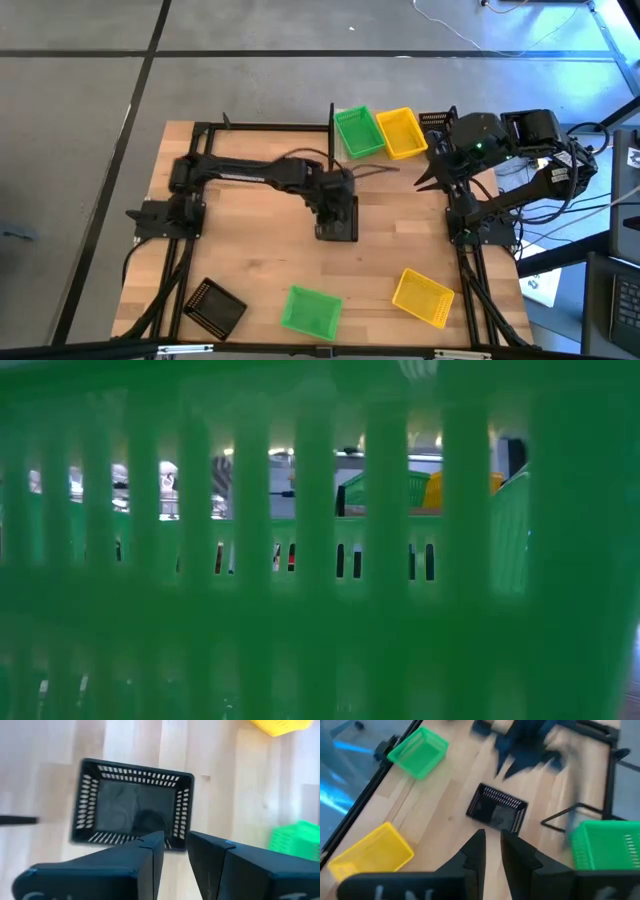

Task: Stack baskets on shelf by color
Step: Stack the top black bin on the black bin on the shelf

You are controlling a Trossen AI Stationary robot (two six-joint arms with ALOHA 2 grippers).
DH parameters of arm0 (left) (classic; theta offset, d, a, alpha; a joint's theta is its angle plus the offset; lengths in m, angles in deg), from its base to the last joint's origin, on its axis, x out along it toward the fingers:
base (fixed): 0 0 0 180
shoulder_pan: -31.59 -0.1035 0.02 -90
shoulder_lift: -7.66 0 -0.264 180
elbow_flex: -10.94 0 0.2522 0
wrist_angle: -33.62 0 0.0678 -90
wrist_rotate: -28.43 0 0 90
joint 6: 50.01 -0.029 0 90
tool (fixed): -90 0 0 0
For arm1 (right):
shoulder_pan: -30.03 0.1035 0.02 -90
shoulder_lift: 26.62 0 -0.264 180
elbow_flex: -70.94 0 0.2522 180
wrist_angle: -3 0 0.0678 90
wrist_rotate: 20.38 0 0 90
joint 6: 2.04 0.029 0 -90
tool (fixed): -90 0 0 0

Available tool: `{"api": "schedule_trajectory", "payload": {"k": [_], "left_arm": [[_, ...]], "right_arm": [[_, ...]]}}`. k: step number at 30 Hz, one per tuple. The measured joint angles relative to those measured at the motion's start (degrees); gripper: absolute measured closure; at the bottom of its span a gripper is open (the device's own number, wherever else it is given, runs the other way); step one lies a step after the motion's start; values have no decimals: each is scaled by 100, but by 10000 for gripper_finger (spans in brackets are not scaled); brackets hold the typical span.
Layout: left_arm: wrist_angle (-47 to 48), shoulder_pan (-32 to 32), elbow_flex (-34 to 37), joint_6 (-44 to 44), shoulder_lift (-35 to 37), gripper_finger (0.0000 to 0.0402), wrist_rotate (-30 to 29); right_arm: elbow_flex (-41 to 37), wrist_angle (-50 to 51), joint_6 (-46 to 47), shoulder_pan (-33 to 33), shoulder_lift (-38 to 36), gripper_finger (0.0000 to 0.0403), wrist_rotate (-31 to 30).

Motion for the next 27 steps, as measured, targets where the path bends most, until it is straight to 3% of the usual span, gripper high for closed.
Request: {"api": "schedule_trajectory", "payload": {"k": [6,15,21,27], "left_arm": [[319,-15,-4,44,1048,324,-597],[414,-15,-9,354,2212,324,-1597],[596,-8,-7,469,2560,324,-1673],[737,49,-16,651,2682,324,-1677]], "right_arm": [[0,171,-11,205,258,344,-579],[0,-26,136,209,1125,344,-595],[0,10,-35,207,1675,332,-593],[0,154,-159,206,2296,289,-569]]}}
